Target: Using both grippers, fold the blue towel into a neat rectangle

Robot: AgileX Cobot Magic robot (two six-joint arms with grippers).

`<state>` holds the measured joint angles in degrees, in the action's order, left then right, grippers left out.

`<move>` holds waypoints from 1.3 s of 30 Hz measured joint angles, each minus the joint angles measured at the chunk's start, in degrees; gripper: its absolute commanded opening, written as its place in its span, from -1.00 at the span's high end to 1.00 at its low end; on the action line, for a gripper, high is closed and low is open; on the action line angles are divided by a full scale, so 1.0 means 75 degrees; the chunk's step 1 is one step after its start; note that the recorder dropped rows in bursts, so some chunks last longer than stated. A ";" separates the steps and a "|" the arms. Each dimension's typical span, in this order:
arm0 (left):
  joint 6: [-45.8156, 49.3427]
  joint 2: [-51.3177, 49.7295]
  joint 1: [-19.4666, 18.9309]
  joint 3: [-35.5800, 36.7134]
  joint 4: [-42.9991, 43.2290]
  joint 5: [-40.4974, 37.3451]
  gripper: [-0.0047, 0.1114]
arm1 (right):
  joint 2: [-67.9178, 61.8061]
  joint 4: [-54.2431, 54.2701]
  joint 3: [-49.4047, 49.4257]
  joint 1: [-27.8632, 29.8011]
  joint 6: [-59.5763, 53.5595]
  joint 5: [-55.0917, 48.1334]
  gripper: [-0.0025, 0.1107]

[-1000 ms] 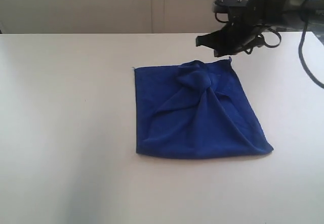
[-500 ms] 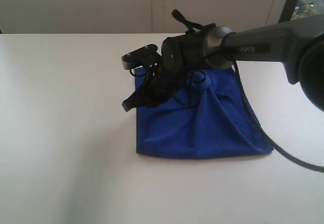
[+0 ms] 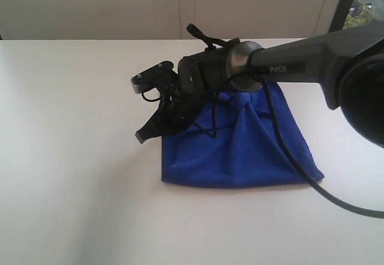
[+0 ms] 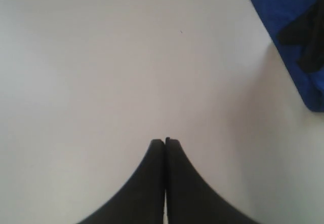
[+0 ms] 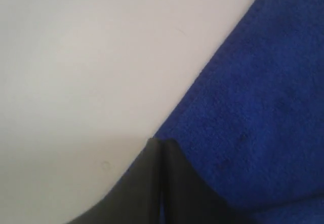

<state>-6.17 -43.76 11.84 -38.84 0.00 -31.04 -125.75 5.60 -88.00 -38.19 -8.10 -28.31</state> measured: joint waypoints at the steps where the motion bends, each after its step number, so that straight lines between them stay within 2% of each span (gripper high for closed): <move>1: 0.0000 0.0000 0.0000 0.0000 0.0000 0.0000 0.92 | 0.0000 -0.0139 0.0000 0.0000 0.0081 0.0000 0.96; 7: 0.0000 0.0000 0.0000 0.0000 0.0000 0.0000 0.92 | -0.0097 -0.0746 0.0000 0.0000 0.0625 -0.0010 0.96; 30: 0.0000 0.0000 0.0000 0.0000 0.0000 0.0000 0.92 | -0.0492 -0.0438 -0.0503 -0.0627 0.1081 0.0786 0.96; 39: 0.0000 0.0000 0.0000 0.0000 0.0000 0.0000 0.92 | 0.0615 -0.0407 -0.0390 -0.0403 0.1283 0.0341 0.96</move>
<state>-6.17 -43.76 11.84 -38.84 0.00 -31.04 -121.14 2.54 -90.92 -41.21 1.52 -25.76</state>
